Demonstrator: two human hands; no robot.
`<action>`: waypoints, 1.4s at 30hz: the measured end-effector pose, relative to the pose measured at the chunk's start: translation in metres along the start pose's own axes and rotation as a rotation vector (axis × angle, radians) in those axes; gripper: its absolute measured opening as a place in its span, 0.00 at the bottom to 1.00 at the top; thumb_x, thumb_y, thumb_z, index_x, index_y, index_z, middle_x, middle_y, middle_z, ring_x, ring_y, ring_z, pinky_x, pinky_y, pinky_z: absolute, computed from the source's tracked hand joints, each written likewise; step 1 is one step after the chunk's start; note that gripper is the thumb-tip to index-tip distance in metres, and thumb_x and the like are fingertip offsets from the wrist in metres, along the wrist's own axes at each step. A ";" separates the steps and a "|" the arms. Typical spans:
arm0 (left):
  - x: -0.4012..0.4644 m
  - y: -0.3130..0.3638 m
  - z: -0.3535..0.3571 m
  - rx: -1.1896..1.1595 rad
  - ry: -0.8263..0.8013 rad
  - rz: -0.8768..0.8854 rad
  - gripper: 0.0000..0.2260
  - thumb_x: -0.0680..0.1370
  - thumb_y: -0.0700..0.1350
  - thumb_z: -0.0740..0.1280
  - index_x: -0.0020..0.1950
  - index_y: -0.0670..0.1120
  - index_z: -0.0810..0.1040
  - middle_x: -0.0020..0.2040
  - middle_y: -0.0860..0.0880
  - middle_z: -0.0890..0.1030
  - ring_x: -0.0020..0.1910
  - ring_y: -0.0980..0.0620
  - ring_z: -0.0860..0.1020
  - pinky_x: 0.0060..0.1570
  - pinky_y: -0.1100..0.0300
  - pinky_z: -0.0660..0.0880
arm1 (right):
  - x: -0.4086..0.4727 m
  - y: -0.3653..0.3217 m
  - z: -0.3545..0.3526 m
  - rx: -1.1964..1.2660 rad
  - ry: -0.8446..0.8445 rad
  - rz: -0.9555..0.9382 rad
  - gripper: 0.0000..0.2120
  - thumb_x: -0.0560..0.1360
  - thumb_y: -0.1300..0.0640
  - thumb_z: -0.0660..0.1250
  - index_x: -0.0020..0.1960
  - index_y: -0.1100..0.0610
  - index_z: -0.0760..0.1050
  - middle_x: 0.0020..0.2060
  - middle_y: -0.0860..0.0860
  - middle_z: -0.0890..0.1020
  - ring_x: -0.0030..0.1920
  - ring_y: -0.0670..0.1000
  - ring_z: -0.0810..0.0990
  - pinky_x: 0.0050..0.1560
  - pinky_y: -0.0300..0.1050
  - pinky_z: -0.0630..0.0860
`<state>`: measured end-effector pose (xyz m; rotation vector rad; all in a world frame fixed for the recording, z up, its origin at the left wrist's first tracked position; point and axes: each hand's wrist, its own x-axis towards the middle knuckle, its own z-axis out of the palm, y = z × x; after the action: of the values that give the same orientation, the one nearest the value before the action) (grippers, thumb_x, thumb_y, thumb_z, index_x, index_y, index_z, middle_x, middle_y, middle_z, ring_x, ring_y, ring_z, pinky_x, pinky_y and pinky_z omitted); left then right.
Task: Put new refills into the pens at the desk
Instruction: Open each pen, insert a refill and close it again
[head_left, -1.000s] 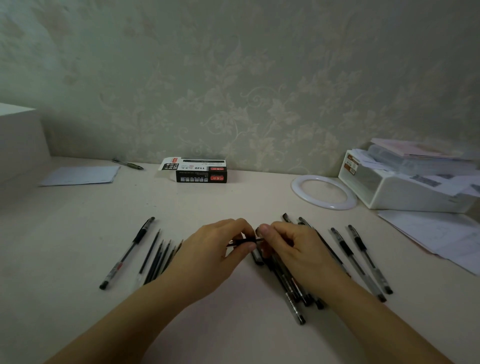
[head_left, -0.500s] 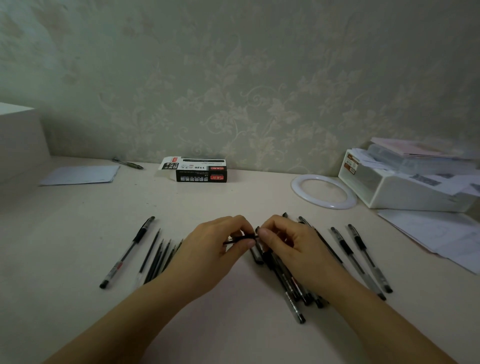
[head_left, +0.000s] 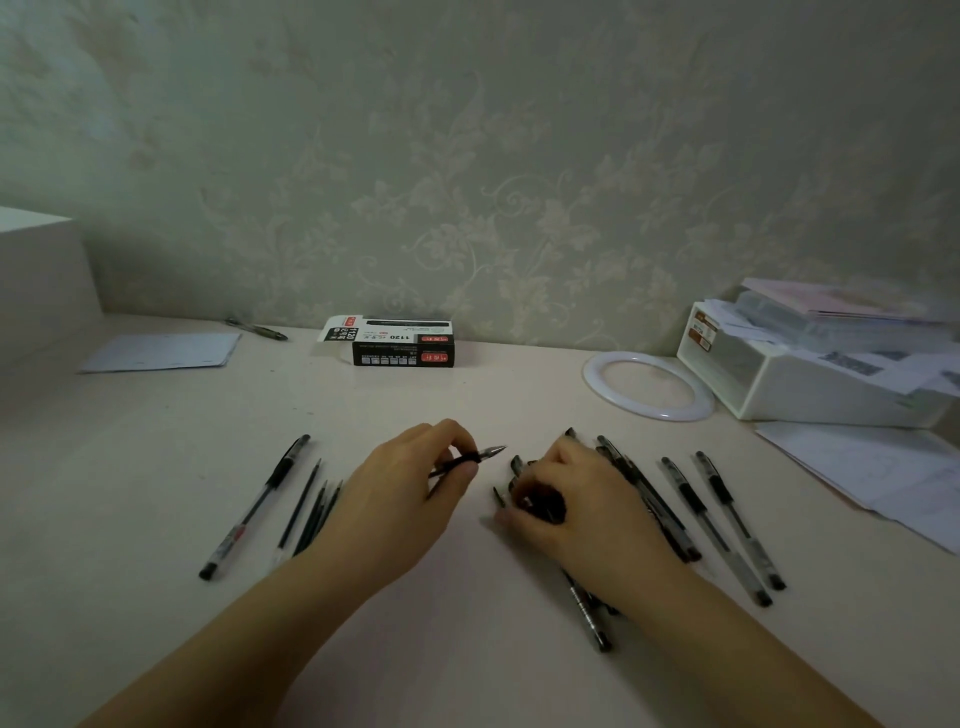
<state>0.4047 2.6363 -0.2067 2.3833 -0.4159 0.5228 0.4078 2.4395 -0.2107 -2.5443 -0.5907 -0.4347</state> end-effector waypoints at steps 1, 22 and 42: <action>0.000 0.000 0.000 0.010 -0.010 0.001 0.02 0.79 0.51 0.63 0.49 0.57 0.74 0.43 0.59 0.76 0.42 0.60 0.74 0.42 0.59 0.75 | 0.000 -0.001 0.001 -0.013 -0.018 -0.007 0.13 0.72 0.40 0.71 0.48 0.48 0.81 0.42 0.41 0.70 0.45 0.42 0.71 0.46 0.37 0.71; 0.000 0.001 -0.006 0.020 -0.094 0.064 0.02 0.78 0.51 0.66 0.48 0.59 0.76 0.40 0.58 0.73 0.41 0.60 0.73 0.38 0.69 0.67 | 0.004 0.001 -0.013 0.537 0.034 0.151 0.07 0.76 0.59 0.70 0.47 0.46 0.80 0.41 0.43 0.82 0.42 0.43 0.80 0.43 0.32 0.75; -0.003 0.013 -0.009 -0.030 -0.030 0.058 0.04 0.76 0.48 0.68 0.43 0.57 0.77 0.38 0.60 0.75 0.41 0.61 0.73 0.38 0.69 0.66 | 0.005 0.002 -0.012 0.769 -0.004 0.159 0.08 0.72 0.61 0.75 0.45 0.48 0.85 0.39 0.45 0.86 0.42 0.43 0.84 0.45 0.32 0.77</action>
<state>0.3944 2.6332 -0.1942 2.3586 -0.5044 0.5035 0.4108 2.4334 -0.1990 -1.8333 -0.4374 -0.1051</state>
